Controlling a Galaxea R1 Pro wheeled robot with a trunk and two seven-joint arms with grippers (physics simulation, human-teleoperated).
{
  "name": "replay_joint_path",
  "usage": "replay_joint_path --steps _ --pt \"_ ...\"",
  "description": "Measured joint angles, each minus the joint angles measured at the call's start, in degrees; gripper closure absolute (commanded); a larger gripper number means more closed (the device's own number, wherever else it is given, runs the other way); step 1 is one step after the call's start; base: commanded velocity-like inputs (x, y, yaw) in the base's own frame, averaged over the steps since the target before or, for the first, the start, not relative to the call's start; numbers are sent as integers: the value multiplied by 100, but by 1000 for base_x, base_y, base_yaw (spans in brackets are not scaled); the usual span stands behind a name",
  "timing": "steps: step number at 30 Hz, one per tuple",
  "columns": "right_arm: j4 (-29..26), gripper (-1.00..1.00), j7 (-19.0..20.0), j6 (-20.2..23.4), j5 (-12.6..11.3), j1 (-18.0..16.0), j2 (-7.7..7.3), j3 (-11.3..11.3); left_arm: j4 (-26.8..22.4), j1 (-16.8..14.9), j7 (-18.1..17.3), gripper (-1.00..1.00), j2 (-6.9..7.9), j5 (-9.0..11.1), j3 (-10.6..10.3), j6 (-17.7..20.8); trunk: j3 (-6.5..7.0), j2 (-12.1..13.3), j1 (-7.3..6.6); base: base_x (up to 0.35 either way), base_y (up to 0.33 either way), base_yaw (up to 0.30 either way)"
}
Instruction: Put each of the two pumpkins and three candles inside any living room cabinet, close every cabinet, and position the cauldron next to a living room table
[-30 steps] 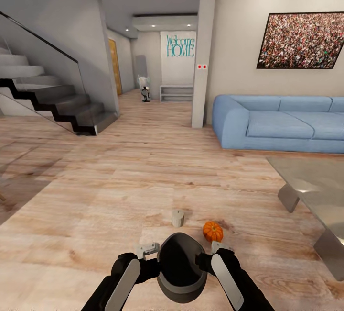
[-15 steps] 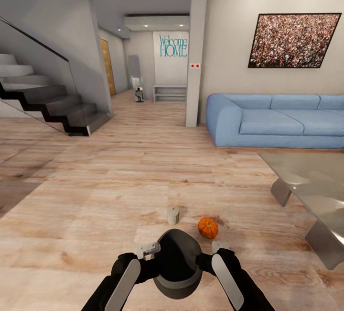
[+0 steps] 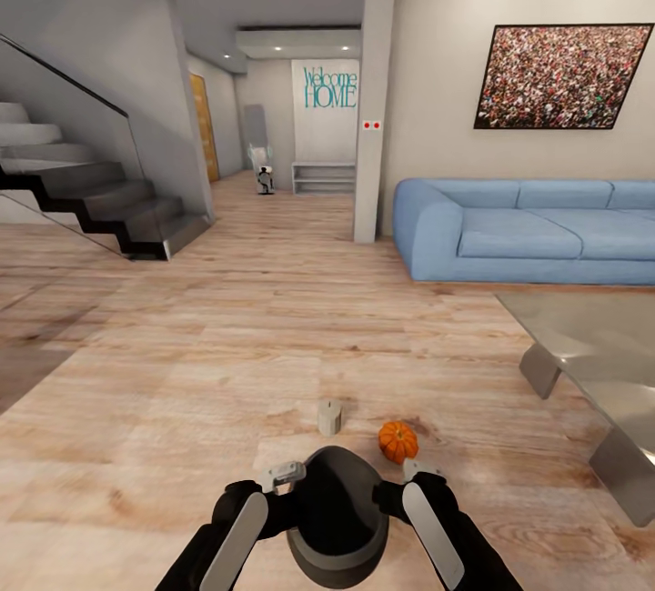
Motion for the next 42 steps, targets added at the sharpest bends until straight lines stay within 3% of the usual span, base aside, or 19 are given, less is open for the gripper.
replay_joint_path --steps 8,14,18,19,22,27,36,42 --pt "0 -100 0 -4 2 0 20 0 73 0 0 -100 -3 0 2 -19 0 0 0 174 0 0" --pt "73 -100 0 -15 2 -66 57 -3 93 0 -8 -100 -2 11 -7 -442 0 0 0 22 0 0" --pt "796 -100 -1 -63 -6 -632 79 51 218 -93 6 -100 -86 13 -8 -527 0 0 0 2 0 0" --pt "1183 -100 -1 -132 0 -826 125 60 396 -202 5 -100 -125 10 -8 -576 0 0 0 0 0 0" --pt "1673 -100 0 -529 8 -1039 182 68 927 -464 -5 -100 -160 6 -8 -867 0 0 0 0 0 0" --pt "1860 -100 0 -846 3 -1113 214 70 1409 -690 -21 -100 -168 5 -8 -1198 0 0 0 0 0 0" --pt "1908 -100 0 -878 4 -1142 251 79 1543 -730 -25 -100 -174 7 -7 -1407 0 0 0 0 0 0" --pt "2329 -100 1 -913 16 -1281 272 79 1578 -731 -34 -100 -183 12 -15 -1438 0 0 0 0 0 0"
